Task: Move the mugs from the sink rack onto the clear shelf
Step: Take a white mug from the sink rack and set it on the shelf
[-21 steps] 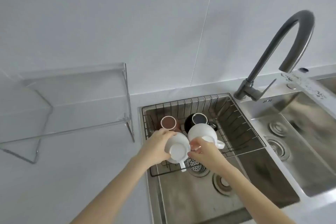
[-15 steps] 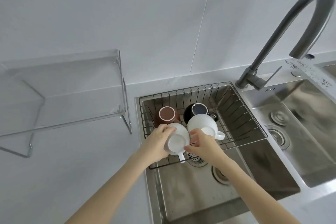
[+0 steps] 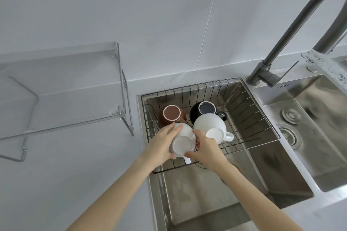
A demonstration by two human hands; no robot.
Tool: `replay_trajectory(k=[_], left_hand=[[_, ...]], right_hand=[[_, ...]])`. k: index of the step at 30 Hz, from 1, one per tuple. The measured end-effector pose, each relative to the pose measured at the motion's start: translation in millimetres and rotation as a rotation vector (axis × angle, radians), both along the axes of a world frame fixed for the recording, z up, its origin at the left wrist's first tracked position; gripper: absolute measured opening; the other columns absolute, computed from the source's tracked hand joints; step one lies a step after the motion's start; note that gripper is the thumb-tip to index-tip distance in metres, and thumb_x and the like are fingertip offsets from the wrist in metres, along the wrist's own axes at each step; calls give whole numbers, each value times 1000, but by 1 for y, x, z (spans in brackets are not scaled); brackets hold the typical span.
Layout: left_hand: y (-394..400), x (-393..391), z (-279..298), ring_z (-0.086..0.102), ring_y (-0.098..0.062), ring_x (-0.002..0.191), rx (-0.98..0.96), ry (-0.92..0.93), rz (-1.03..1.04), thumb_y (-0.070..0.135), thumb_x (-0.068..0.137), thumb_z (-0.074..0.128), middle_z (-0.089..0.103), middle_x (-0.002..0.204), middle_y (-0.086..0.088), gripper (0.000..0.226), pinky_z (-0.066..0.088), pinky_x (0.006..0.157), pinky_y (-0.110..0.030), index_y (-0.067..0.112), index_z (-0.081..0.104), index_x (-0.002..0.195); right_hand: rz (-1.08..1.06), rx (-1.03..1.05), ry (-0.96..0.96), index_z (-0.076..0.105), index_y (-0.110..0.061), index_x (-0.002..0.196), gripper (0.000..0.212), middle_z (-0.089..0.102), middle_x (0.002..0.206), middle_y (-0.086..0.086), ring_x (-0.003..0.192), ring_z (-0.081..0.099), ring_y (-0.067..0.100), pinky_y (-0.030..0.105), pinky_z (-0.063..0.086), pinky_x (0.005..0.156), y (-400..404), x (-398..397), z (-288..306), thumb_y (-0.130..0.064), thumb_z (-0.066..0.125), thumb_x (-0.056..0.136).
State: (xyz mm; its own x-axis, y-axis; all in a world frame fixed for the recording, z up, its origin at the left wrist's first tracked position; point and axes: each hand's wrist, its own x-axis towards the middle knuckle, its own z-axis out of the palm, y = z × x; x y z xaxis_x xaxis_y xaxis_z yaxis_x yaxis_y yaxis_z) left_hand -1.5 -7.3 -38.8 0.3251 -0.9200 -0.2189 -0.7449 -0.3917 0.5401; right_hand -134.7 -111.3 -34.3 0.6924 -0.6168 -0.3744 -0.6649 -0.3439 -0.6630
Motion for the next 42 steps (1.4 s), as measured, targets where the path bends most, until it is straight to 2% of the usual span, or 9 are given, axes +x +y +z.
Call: replay_trajectory(k=[9,16,20,24,28,32,36,40,42], left_hand=[[-4,11,35,21,-21,143,-26,-71,-28,18,67,79,23,155,-6,97,28,112,-33,23,21,144],[4,34,120,28,-22,141,-161,-141,81,15,62,80,23,155,-7,100,31,111,-36,27,23,143],[29,54,167,34,-19,139,-312,-160,185,24,54,85,33,152,-6,102,35,111,-38,27,31,140],[62,87,203,53,-20,121,-435,-150,314,20,44,89,53,138,2,102,44,99,-35,25,42,134],[103,130,226,58,-17,112,-466,-44,474,14,41,90,62,124,2,103,46,93,-26,24,44,133],[143,172,231,59,-18,111,-449,-11,560,12,40,91,64,120,0,101,50,95,-35,23,47,131],[173,211,224,58,-15,113,-397,0,627,12,40,91,62,121,2,102,47,96,-29,20,47,131],[190,244,209,57,-14,113,-352,22,664,13,39,91,62,123,2,102,46,94,-25,19,47,131],[199,263,199,58,-14,112,-338,43,688,13,39,91,62,123,2,102,46,91,-24,19,48,131]], right_hand=[[-15,-10,-55,36,-22,134,78,70,101,6,91,65,17,36,54,84,-3,7,25,-27,76,67],[57,-122,-268,39,-28,135,80,69,110,4,102,63,14,33,50,96,-5,29,111,-27,79,66],[191,-198,-346,40,-23,135,80,65,111,-4,104,56,5,23,44,97,5,55,170,-26,80,66],[299,-256,-402,46,-21,132,77,63,121,0,113,56,13,30,44,101,23,102,213,-26,81,64],[434,-279,-444,55,-16,120,59,66,111,10,104,58,26,43,46,100,48,161,232,-29,79,67],[561,-224,-434,58,-8,109,48,66,108,14,106,57,29,40,46,100,75,217,235,-27,77,69],[617,-137,-405,60,-12,111,46,68,111,9,106,60,22,36,46,100,100,269,227,-24,77,70],[683,-78,-371,62,-9,90,28,63,81,2,70,56,8,29,44,76,116,309,211,-22,76,70],[696,-48,-359,63,-8,89,27,66,84,8,77,59,18,34,47,78,122,331,201,-21,76,70]])
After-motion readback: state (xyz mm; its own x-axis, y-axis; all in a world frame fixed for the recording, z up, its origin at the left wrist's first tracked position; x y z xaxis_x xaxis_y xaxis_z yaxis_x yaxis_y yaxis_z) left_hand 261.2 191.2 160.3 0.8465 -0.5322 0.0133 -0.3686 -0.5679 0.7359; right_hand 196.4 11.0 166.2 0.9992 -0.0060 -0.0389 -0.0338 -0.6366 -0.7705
